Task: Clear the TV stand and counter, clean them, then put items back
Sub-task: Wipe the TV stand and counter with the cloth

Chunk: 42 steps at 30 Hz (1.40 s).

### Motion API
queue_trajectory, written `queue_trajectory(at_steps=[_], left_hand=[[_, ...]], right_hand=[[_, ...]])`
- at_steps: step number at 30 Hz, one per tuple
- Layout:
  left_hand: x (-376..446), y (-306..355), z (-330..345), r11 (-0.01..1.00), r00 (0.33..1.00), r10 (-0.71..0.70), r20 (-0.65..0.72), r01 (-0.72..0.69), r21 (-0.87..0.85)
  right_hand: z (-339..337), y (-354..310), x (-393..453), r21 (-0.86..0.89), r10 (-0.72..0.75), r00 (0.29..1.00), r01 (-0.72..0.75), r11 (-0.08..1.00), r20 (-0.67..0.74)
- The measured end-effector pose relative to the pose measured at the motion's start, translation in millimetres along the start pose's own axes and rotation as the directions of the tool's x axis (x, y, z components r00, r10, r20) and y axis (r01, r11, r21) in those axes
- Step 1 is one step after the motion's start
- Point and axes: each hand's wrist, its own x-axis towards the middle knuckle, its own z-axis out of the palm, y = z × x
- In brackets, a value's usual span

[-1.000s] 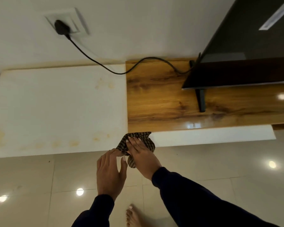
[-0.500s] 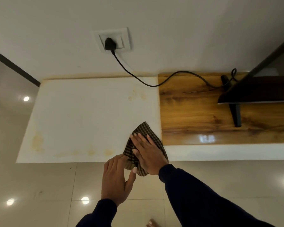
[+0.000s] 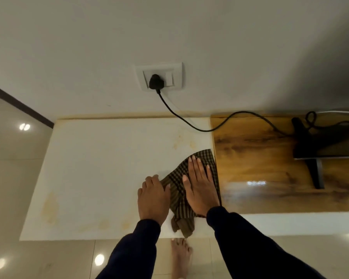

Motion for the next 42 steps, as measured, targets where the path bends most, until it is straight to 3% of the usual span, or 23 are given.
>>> queue_trajectory(at_steps=[4,8,11,15,20,24,29,33,36,38,40,42], left_hand=[[36,5,-9,0.999,0.983,-0.006,0.186,0.0,0.033],[64,-4,-23,0.998,0.909,0.02,0.417,0.004,-0.058],[88,-12,-38,0.993,0.876,0.119,0.467,-0.094,-0.076],[121,-23,-63,0.957,0.888,0.29,0.357,-0.277,-0.088],[135,-17,-63,0.859,0.816,0.506,0.279,-0.505,-0.079],[133,-25,-52,0.828,0.817,0.555,0.155,-0.56,-0.012],[135,-27,-50,0.78,0.785,0.609,0.11,-0.618,0.098],[130,-37,-58,0.869,0.873,0.487,0.003,-0.485,0.095],[133,-66,-72,0.874,0.885,0.451,-0.111,-0.414,0.253],[133,-89,-77,0.867,0.908,0.408,-0.095,-0.353,0.353],[131,-108,-80,0.89,0.979,0.205,0.009,-0.19,0.415],[129,-121,-75,0.917,0.992,-0.063,0.106,0.016,0.399]], right_hand=[[-1,5,-9,0.021,-0.024,1.0,0.024,1.0,-0.009],[-4,8,-16,-0.027,-0.018,1.0,0.018,0.999,0.001],[-3,6,-17,-0.055,0.024,0.999,-0.022,0.998,0.03],[-2,-2,-28,-0.045,0.08,0.996,-0.079,0.996,0.038],[0,-44,-8,0.01,0.317,0.948,-0.317,0.948,0.007],[7,-61,19,-0.038,0.205,0.979,-0.205,0.978,-0.008],[9,-52,-2,-0.103,0.143,0.989,-0.139,0.985,0.034],[3,-50,10,-0.084,0.184,0.983,-0.181,0.98,0.028],[0,-50,35,-0.086,0.273,0.962,-0.273,0.958,-0.018],[-4,-44,60,-0.086,0.33,0.942,-0.334,0.939,-0.06],[-8,-41,91,-0.086,0.362,0.927,-0.37,0.925,-0.099],[-11,-41,122,-0.099,0.368,0.921,-0.382,0.919,-0.129]])
